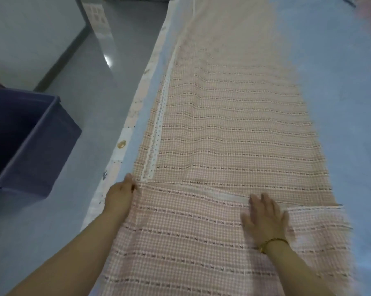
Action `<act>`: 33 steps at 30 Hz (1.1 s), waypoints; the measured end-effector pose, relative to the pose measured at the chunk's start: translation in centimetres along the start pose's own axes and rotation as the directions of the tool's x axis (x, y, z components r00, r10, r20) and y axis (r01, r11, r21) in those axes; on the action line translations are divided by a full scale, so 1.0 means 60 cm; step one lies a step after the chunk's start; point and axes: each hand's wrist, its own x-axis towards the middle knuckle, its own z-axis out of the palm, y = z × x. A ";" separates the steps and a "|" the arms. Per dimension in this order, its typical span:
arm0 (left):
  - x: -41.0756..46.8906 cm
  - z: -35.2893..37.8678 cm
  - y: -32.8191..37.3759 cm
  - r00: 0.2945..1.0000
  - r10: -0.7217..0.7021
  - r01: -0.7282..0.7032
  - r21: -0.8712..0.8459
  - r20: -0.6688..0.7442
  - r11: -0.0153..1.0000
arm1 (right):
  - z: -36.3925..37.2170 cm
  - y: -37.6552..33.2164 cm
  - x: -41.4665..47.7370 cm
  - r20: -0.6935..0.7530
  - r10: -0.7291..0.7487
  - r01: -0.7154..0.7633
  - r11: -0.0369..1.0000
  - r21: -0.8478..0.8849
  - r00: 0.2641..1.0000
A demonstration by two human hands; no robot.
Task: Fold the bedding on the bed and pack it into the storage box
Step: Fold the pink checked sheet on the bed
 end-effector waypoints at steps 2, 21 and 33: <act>0.039 0.004 0.014 1.000 -0.018 0.016 -0.107 -0.014 0.994 | 0.026 -0.027 0.015 0.033 -0.023 0.026 0.997 -0.078 0.999; 0.168 0.048 0.083 0.983 0.181 -0.167 0.385 0.000 0.908 | 0.064 -0.029 0.095 -0.427 -0.468 0.397 0.884 -0.249 0.774; 0.159 0.061 0.077 0.991 0.136 -0.121 0.342 -0.019 0.932 | 0.053 -0.042 0.102 -0.455 -0.498 0.506 0.855 -0.115 0.738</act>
